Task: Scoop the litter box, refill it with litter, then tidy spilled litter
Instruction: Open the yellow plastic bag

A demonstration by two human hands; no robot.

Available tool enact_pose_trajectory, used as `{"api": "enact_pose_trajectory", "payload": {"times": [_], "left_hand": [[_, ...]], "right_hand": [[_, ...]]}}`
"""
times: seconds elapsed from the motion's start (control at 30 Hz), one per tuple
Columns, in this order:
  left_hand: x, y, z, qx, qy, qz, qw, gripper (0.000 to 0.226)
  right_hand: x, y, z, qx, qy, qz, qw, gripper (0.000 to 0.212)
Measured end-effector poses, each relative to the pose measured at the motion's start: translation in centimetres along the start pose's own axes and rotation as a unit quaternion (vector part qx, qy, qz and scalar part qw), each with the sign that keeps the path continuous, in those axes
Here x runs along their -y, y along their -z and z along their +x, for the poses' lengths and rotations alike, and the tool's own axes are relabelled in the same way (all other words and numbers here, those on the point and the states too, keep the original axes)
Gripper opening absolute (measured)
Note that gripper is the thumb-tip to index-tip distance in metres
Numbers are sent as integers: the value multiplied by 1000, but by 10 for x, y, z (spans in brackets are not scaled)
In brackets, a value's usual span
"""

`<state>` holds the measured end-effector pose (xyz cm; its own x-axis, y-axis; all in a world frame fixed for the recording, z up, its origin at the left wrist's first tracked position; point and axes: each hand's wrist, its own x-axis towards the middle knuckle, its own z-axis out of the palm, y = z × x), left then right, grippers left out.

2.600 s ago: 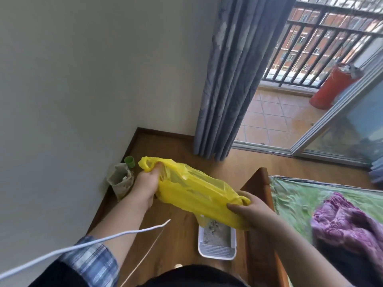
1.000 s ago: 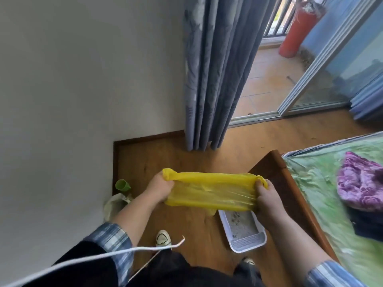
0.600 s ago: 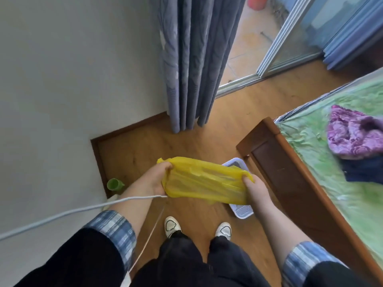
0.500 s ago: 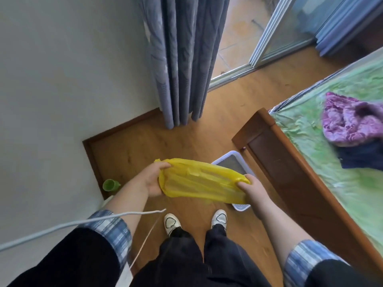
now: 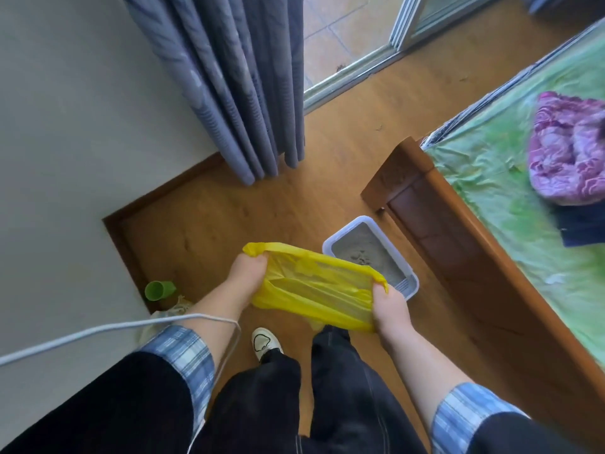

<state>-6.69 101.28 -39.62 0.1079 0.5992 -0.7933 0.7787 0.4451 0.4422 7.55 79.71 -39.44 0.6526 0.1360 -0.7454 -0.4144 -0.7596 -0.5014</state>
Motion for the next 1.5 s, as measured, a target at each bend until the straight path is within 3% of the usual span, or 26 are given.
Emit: {"api": "enact_pose_trajectory", "payload": {"times": [0.13,0.27,0.5,0.63,0.77,0.93,1.0,1.07,1.13,1.23,1.33,1.43,1.5], "left_hand": [[-10,-48,64,-14,-17,124,992,37],[20,-98,162,-20,-20,161,986,46],[117,-173,351,-38,15,138,990,52],[154,-203,456,-37,24,105,994,55],[169,-228,535,-39,19,60,997,56],[196,-253,591,35,18,-82,996,63],[202,-257,602,78,29,-141,986,52],[200,-252,599,117,37,-164,979,41],[199,-241,589,150,44,-194,968,36],[207,-225,585,176,46,-187,966,27],[218,-214,589,198,62,-116,971,48],[218,-212,601,88,36,-24,995,86],[216,-211,604,-28,-36,93,995,92]], "right_hand": [[-2,-22,86,-20,-4,-23,1000,40],[-27,-65,185,-40,-16,-28,999,43],[-88,-171,364,-41,75,-195,977,44],[-102,-229,452,-33,158,-303,939,46],[-96,-268,526,-37,214,-343,914,47],[-88,-294,580,-48,200,-378,902,52],[-90,-301,593,-20,175,-397,901,43],[-89,-305,596,14,151,-383,911,33],[-86,-309,596,28,135,-329,934,36],[-85,-315,590,21,134,-275,952,42],[-92,-324,595,6,132,-368,920,47],[-95,-331,600,-72,201,-455,865,47],[-93,-334,599,-107,316,-460,823,42]]}}
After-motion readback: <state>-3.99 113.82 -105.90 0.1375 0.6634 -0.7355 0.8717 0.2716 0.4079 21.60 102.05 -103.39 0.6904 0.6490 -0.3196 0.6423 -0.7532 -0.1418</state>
